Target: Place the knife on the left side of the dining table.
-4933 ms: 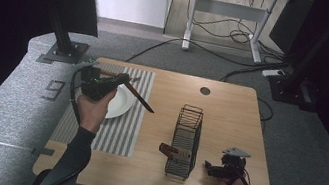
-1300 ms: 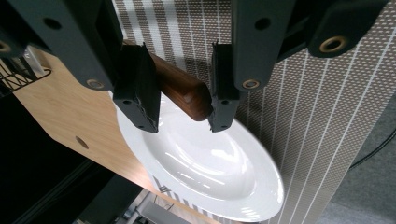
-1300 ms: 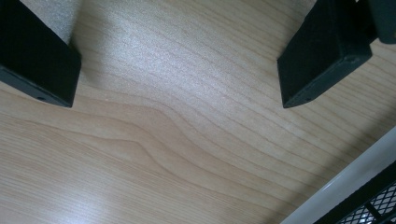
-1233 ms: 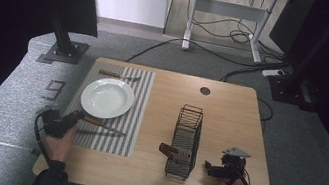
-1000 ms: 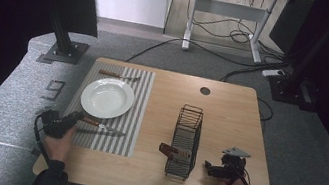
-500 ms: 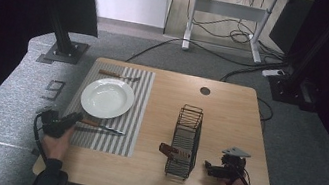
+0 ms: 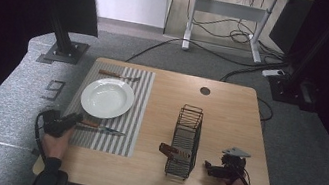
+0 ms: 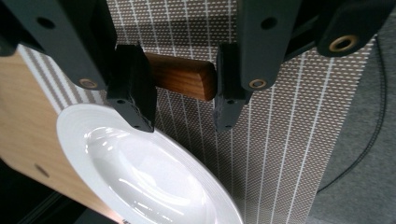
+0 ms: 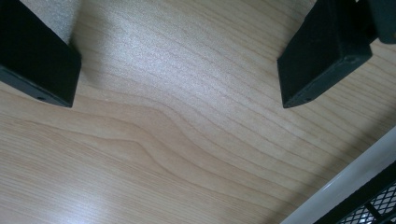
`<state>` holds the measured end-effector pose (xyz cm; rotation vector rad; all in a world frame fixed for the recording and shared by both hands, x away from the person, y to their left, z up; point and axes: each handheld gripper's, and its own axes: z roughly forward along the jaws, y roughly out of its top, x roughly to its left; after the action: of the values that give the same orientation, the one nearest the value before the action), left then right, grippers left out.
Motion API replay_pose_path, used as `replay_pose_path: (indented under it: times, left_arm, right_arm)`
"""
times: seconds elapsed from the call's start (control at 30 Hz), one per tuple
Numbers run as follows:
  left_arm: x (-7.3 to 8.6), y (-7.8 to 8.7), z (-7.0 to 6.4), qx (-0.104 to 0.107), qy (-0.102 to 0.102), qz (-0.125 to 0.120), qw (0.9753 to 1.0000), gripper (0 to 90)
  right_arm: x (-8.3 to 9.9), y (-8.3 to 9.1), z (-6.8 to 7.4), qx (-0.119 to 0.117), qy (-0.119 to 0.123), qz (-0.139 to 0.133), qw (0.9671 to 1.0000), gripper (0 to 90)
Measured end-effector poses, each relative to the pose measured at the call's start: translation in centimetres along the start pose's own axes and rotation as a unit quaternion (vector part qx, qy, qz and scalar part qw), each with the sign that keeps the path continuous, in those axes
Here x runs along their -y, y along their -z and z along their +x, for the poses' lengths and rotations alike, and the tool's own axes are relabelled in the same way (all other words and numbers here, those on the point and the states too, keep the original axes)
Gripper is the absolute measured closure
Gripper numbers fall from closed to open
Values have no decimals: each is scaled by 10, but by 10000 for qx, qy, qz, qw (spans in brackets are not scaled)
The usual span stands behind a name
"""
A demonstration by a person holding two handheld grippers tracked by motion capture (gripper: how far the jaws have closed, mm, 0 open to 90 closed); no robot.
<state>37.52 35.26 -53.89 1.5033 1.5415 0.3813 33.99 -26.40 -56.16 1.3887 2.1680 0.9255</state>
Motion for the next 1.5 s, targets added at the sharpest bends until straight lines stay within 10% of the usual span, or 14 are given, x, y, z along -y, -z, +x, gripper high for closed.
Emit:
replay_pose_path:
  times: [0.8, 1.07, 1.23, 1.5]
  left_arm:
    - [2, -8, -3, -505, -536, 504, 9960, 601]
    - [-3, 1, -7, -520, -831, 378, 9945, 395]
    - [-6, 13, -17, -523, -1363, 570, 9876, 208]
    - [10, 18, -26, -531, -1615, 887, 9815, 68]
  right_arm:
    - [0, 0, 0, -1, -1, -1, 10000, 0]
    - [0, 0, 0, -1, -1, 0, 10000, 0]
    - [0, 0, 0, 0, 3, 2, 10000, 0]
    - [0, 0, 0, 0, -1, 0, 10000, 0]
